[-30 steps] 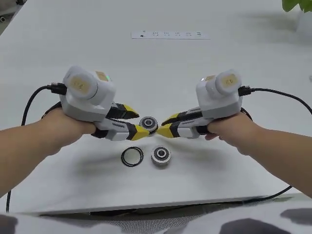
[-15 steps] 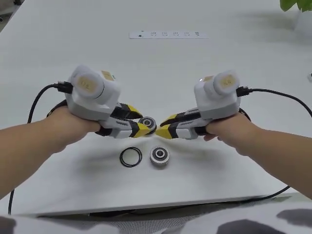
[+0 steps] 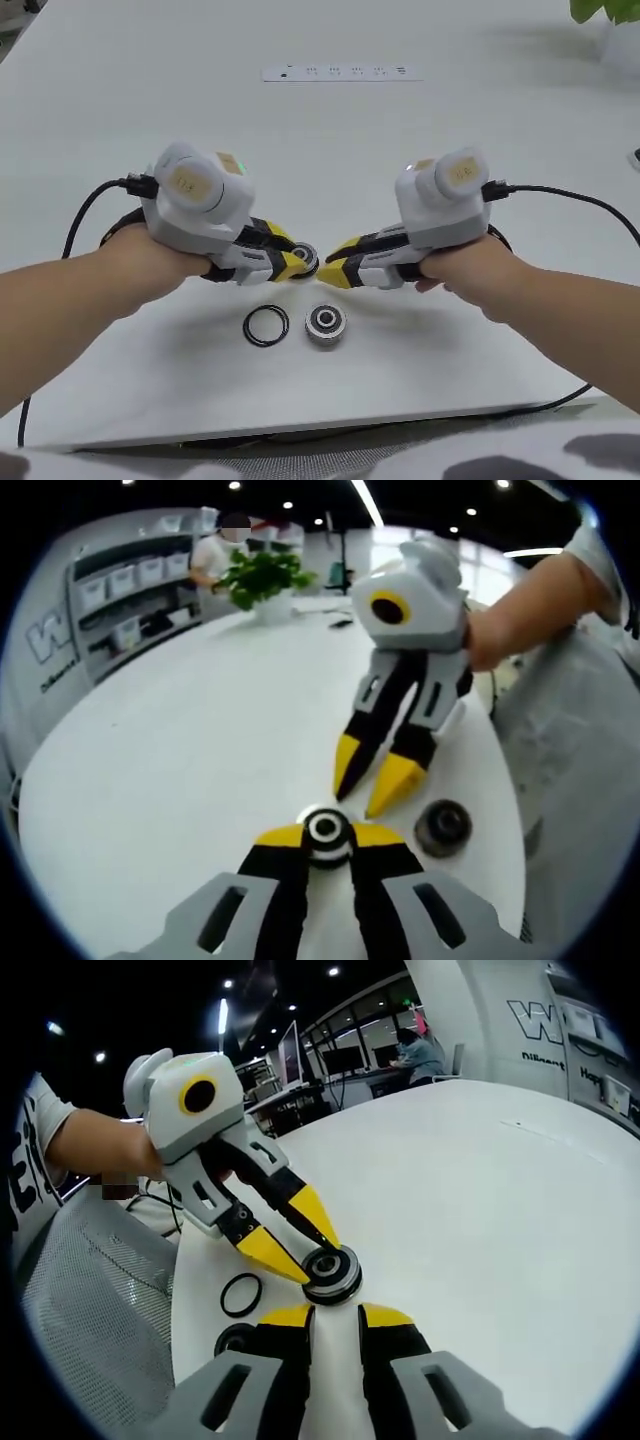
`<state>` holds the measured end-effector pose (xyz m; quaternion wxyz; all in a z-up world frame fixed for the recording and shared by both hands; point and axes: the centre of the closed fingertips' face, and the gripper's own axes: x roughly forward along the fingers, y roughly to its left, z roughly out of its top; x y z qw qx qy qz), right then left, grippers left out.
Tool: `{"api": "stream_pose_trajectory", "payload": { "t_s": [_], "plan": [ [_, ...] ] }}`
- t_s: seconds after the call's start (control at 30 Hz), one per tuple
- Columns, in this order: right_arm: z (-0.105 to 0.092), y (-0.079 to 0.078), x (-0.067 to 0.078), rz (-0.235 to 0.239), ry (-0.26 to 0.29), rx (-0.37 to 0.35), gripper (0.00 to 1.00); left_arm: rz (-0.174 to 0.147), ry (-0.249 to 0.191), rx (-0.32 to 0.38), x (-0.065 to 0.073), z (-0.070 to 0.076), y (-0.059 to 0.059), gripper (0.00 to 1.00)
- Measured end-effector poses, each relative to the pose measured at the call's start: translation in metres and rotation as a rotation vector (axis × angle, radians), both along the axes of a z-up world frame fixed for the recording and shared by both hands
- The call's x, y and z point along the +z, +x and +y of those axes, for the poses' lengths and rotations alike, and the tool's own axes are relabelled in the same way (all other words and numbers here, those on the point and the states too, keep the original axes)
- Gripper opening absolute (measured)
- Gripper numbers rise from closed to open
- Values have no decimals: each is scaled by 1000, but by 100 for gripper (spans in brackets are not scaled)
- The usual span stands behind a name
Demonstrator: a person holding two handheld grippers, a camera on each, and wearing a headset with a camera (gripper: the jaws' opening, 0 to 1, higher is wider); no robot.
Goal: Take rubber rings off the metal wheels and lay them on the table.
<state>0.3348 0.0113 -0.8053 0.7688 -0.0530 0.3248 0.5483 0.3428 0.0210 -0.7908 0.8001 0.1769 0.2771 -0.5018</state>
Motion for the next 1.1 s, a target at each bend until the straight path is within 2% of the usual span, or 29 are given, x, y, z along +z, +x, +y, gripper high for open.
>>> {"api": "stream_pose_trajectory", "payload": {
  "t_s": [0.57, 0.83, 1.1],
  "plan": [
    [8, 0, -3, -30, -12, 19, 14, -16, 1, 19, 2, 0, -1, 14],
    [6, 0, -3, -36, -13, 25, 8, -26, 4, 12, 2, -1, -1, 14],
    [5, 0, -3, -14, 0, 12, 1, -32, 3, 14, 1, -1, 0, 14]
  ]
}}
